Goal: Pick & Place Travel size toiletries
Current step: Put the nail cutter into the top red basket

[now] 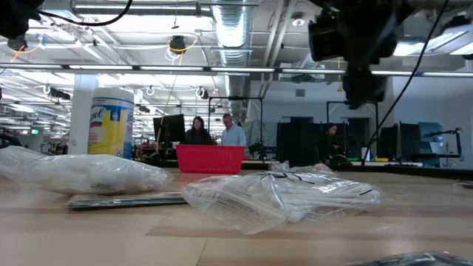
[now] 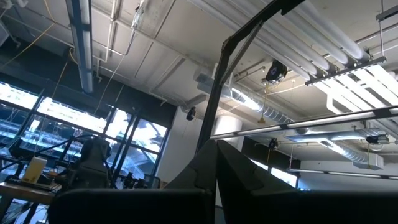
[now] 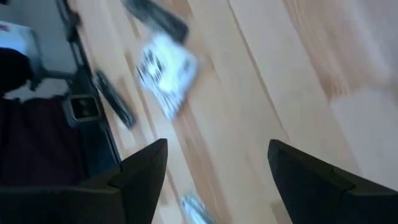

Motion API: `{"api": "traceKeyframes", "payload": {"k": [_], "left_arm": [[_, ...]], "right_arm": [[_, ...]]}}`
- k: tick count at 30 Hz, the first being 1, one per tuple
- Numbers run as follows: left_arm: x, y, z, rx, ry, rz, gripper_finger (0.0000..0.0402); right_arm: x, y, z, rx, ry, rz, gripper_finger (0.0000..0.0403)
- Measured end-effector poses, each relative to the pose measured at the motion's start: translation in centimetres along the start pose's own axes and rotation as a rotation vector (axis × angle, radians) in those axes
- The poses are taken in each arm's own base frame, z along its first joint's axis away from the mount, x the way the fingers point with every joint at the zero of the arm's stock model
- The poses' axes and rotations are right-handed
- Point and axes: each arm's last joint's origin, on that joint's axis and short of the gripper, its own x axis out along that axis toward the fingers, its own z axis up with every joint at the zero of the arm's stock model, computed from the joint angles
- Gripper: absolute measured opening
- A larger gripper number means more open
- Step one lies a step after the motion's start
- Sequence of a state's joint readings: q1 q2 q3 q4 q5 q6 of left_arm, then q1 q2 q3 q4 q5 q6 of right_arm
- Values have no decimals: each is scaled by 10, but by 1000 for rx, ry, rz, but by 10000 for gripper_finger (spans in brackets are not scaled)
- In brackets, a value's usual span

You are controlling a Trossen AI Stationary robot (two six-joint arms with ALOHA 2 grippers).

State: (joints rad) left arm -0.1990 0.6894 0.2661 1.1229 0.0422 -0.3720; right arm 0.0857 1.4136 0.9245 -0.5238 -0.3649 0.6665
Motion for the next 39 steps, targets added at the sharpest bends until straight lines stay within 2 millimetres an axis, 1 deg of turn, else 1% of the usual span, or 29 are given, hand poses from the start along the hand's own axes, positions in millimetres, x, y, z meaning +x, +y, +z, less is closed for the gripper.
{"api": "traceKeyframes", "payload": {"k": [8, 14, 18, 21, 24, 30, 36, 39], "left_arm": [[0, 0, 0, 0, 0, 0, 2], [0, 0, 0, 0, 0, 0, 2], [0, 0, 0, 0, 0, 0, 2], [0, 0, 0, 1, 0, 0, 2], [0, 0, 0, 1, -1, 0, 2], [0, 1, 1, -7, -19, 42, 2], [0, 0, -2, 54, 19, -4, 2], [0, 1, -3, 60, 33, 1, 2]], "right_arm": [[-8, 1, 26, -86, -199, 101, 271], [-15, 1, 40, -167, -323, 147, 271], [-21, 4, 49, -237, -416, 185, 271], [-25, 9, 54, -291, -493, 225, 271], [-29, 19, 58, -362, -581, 280, 271], [-49, 40, 68, -494, -828, 432, 271], [-67, 52, 72, -579, -1014, 540, 271], [-71, 55, 72, -654, -1078, 540, 271]]}}
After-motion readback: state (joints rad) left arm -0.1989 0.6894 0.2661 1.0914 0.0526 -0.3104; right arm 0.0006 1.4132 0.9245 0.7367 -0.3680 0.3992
